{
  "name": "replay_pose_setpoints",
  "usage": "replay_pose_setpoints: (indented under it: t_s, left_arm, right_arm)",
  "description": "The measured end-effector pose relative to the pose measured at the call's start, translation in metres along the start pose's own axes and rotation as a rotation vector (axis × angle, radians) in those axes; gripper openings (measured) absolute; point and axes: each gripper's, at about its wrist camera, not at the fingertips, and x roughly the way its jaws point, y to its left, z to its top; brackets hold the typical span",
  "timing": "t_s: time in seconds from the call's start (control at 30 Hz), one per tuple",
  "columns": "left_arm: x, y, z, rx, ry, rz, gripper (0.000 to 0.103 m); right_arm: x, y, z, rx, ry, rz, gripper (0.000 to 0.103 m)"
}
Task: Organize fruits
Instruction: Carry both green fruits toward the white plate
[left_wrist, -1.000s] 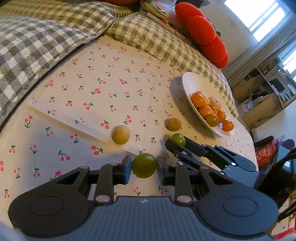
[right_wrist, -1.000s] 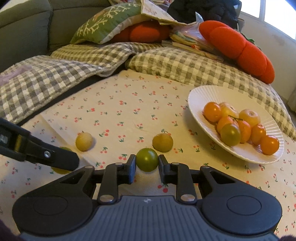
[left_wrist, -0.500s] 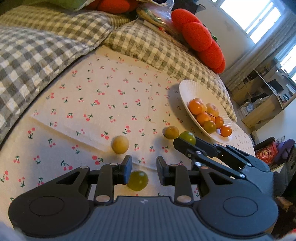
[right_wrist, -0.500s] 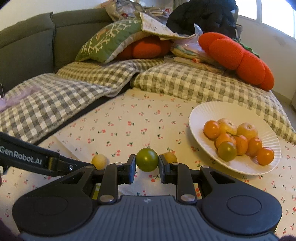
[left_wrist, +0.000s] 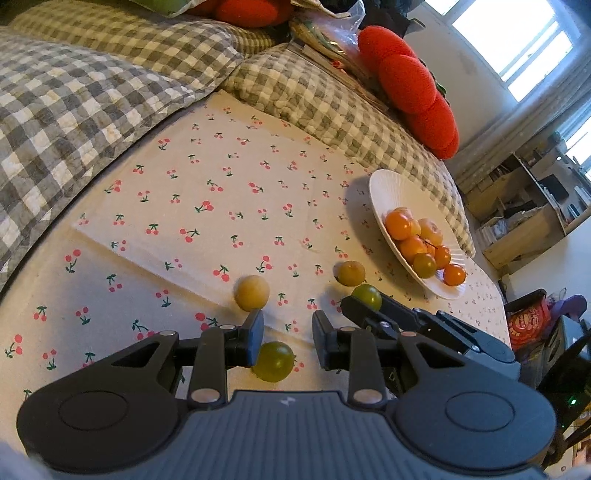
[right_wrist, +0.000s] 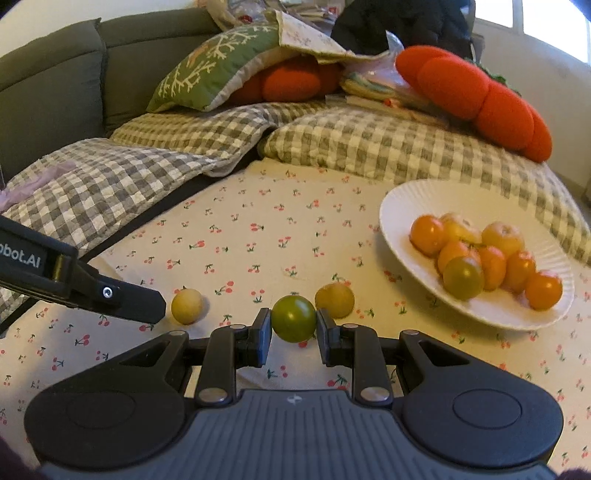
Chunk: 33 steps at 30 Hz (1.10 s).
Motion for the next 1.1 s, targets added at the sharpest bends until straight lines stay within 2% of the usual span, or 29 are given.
replay_pose_setpoints:
  t_s: [0.07,0.17,0.3,0.5,0.57,0.6,0.63,0.83,1.1]
  left_arm:
    - [0.002,-0.003,-0.001,0.024,0.007,-0.005,0.019]
    - [0.011,-0.011,-0.008,0.086,0.059,-0.008,0.020]
    - [0.019,-0.020,-0.012,0.170,0.056,0.060,0.028]
    - [0.033,-0.020,-0.019,0.211,0.103,0.114,0.029]
    - [0.034,-0.023,-0.021,0.236,0.091,0.136,0.026]
    - [0.034,-0.023,-0.020,0.240,0.081,0.144,0.018]
    - [0.033,-0.023,-0.020,0.244,0.075,0.148,0.017]
    - [0.029,-0.025,-0.019,0.256,0.057,0.155,0.016]
    - [0.015,-0.037,-0.013,0.318,-0.032,0.191,0.016]
  right_arm:
    - [-0.002,-0.003,0.002,0.008,-0.004,-0.008,0.023]
    - [-0.005,-0.008,0.004,0.032,-0.007,-0.023,0.023]
    - [-0.009,-0.015,0.006,0.065,-0.015,-0.032,0.023]
    - [-0.014,-0.014,0.009,0.072,-0.035,-0.024,0.023]
    - [-0.016,-0.014,0.012,0.077,-0.043,-0.021,0.023]
    - [-0.018,-0.014,0.012,0.080,-0.048,-0.018,0.023]
    - [-0.019,-0.015,0.013,0.083,-0.052,-0.016,0.023]
    - [-0.022,-0.017,0.015,0.095,-0.063,-0.017,0.023]
    - [-0.032,-0.026,0.020,0.132,-0.094,-0.019,0.023]
